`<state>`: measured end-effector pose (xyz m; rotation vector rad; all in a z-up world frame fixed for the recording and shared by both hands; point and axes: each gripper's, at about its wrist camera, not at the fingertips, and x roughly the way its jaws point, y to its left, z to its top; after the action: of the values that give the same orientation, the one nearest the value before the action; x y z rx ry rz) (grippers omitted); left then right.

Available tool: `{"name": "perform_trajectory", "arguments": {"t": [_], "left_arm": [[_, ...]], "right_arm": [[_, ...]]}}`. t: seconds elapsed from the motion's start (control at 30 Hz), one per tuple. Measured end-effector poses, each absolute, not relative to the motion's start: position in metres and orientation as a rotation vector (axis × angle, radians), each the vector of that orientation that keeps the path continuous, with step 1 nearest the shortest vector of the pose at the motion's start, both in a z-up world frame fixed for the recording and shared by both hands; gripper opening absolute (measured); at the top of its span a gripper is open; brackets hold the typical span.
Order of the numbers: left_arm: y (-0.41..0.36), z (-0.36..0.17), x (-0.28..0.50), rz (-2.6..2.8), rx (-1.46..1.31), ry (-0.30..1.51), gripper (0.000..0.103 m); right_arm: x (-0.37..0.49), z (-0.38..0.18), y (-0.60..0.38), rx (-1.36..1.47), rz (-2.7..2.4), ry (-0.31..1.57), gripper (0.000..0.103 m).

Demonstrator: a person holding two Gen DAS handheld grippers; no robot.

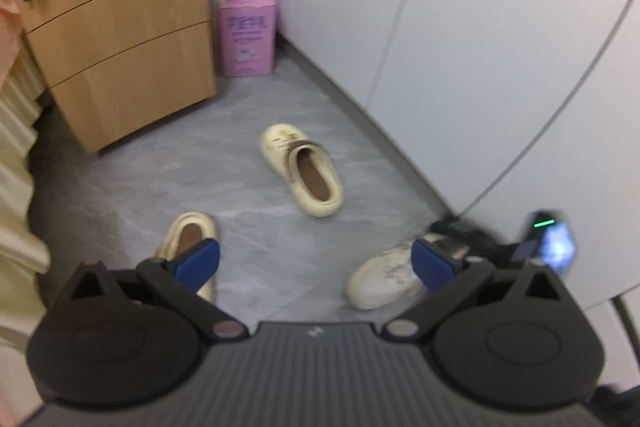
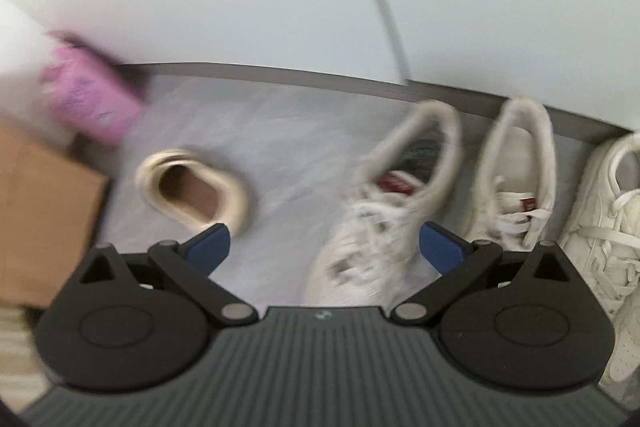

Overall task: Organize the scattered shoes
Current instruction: 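Set the sneaker beside the lined-up sneakers and open the right gripper, then lower the left gripper onto a cream clog and grasp its brown heel strap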

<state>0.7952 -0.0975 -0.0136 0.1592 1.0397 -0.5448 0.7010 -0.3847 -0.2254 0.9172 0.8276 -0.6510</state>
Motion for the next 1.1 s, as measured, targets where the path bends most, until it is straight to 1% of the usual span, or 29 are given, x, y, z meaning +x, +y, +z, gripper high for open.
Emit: {"name": "perform_trajectory", "arguments": {"t": [0.13, 0.17, 0.23, 0.4, 0.5, 0.63, 0.77, 0.9, 1.0, 1.1], "left_arm": [[-0.087, -0.024, 0.817, -0.523, 0.155, 1.078, 0.103], [-0.085, -0.025, 0.823, -0.523, 0.174, 1.068, 0.103], [-0.081, -0.028, 0.833, -0.512, 0.232, 1.036, 0.103], [-0.072, -0.057, 0.862, -0.466, 0.401, 1.109, 0.103], [-0.058, -0.089, 0.884, -0.433, 0.467, 1.152, 0.103], [-0.043, -0.144, 0.907, -0.411, 0.492, 1.222, 0.103], [-0.031, -0.23, 0.92, -0.407, 0.506, 1.288, 0.103], [-0.03, -0.302, 0.933, -0.343, 0.507, 1.309, 0.103], [-0.021, -0.337, 0.938, -0.308, 0.437, 1.33, 0.103], [-0.021, -0.364, 0.945, -0.299, 0.479, 1.328, 0.103]], "right_arm": [[0.691, -0.137, -0.36, 0.748, -0.504, 0.83, 0.103], [0.687, -0.131, -0.361, 0.741, -0.494, 0.831, 0.103], [0.671, -0.085, -0.353, 0.722, -0.412, 0.824, 0.103], [0.638, -0.028, -0.33, 0.678, -0.275, 0.761, 0.103], [0.627, -0.022, -0.319, 0.727, -0.189, 0.737, 0.103], [0.636, -0.029, -0.306, 0.849, -0.068, 0.754, 0.103], [0.642, -0.027, -0.293, 0.799, 0.015, 0.772, 0.103], [0.654, -0.038, -0.297, 0.836, -0.005, 0.802, 0.103], [0.66, -0.046, -0.304, 0.833, -0.025, 0.838, 0.103], [0.664, -0.053, -0.309, 0.832, -0.044, 0.859, 0.103]]}}
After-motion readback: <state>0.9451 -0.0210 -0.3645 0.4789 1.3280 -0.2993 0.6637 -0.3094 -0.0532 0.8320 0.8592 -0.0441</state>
